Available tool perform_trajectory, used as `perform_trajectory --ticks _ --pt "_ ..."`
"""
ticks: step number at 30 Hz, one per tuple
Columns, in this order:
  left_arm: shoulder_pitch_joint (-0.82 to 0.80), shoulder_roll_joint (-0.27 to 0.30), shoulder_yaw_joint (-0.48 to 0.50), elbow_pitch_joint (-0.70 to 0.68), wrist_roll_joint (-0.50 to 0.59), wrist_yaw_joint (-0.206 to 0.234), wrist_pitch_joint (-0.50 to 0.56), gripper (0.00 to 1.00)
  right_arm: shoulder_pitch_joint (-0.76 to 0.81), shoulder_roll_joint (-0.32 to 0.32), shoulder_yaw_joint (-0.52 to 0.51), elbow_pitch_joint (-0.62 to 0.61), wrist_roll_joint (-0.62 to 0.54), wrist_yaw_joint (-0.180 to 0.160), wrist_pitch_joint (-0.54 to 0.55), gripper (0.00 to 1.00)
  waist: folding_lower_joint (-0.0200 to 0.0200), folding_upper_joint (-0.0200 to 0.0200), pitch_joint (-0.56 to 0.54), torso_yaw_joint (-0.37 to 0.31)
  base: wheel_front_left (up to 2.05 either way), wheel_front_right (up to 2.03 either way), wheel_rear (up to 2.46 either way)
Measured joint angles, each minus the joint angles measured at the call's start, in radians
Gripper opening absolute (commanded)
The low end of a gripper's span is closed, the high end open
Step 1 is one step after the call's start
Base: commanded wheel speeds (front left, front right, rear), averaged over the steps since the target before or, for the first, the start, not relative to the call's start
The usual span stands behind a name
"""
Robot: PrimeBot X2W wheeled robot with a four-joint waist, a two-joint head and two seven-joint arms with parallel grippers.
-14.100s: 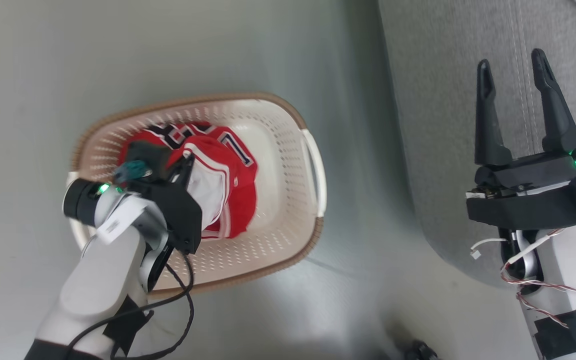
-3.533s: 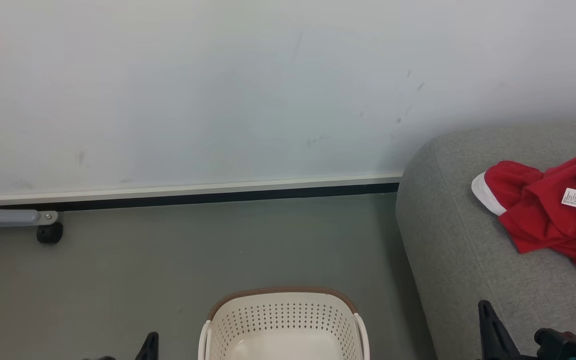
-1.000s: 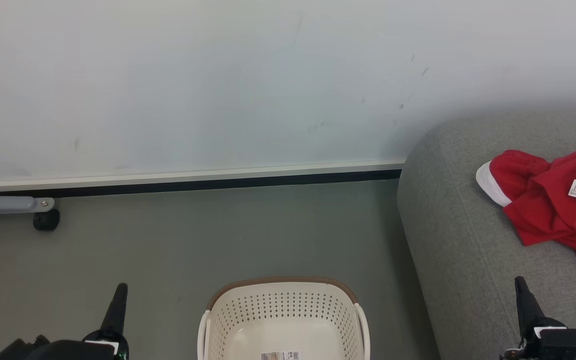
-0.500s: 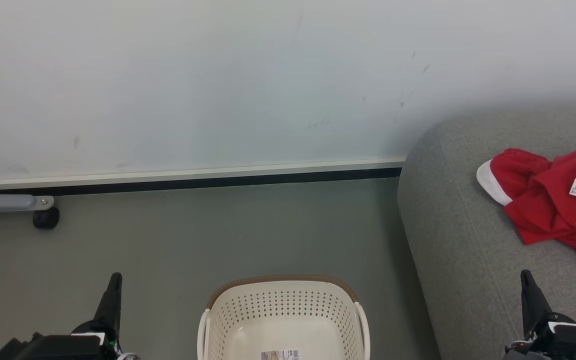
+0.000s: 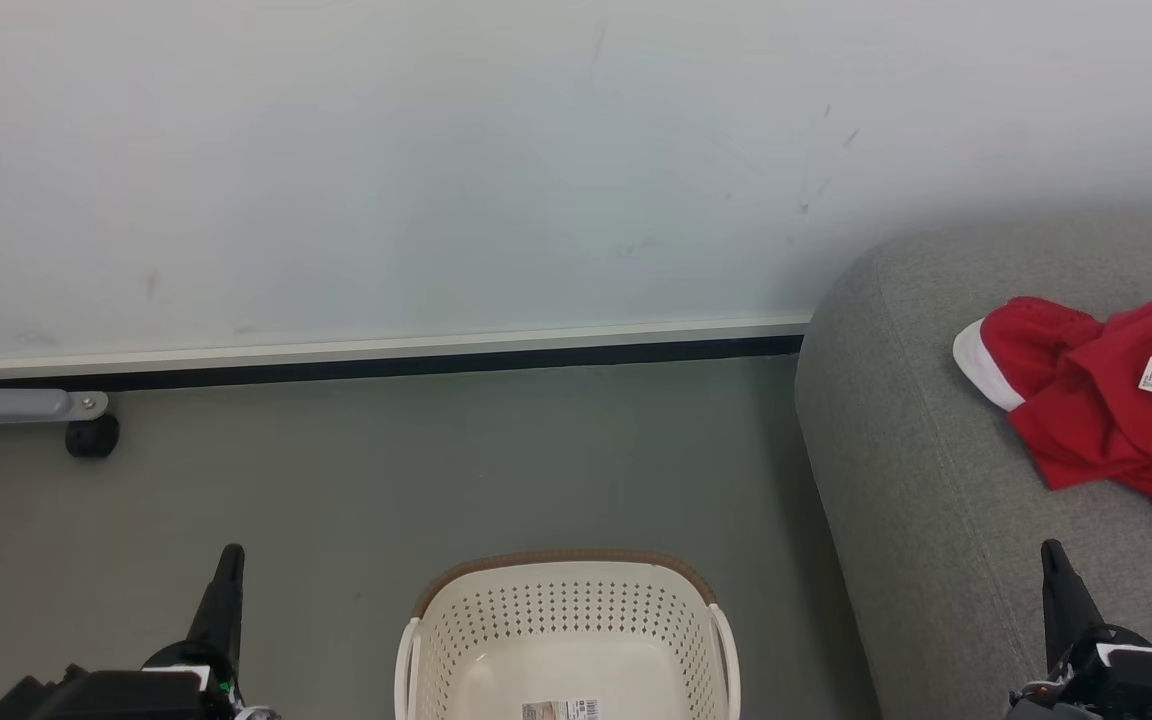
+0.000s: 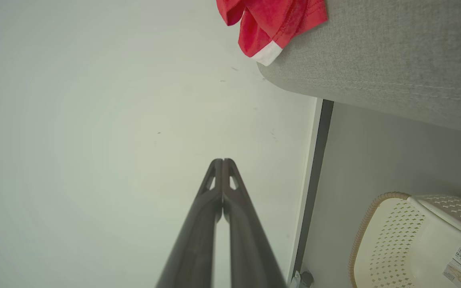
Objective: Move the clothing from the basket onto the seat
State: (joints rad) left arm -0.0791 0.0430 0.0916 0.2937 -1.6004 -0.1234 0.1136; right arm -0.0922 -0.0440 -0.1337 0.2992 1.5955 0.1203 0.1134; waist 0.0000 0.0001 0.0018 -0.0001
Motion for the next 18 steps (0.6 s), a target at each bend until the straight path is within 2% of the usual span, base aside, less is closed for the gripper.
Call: perform_trajectory --ticks 18 --pt "0.000 0.000 0.000 0.000 0.000 0.000 0.000 0.00 0.000 0.000 0.000 0.000 0.000 0.000 0.000 0.00 0.0000 0.0000 0.000 0.000 0.00 0.00 0.00"
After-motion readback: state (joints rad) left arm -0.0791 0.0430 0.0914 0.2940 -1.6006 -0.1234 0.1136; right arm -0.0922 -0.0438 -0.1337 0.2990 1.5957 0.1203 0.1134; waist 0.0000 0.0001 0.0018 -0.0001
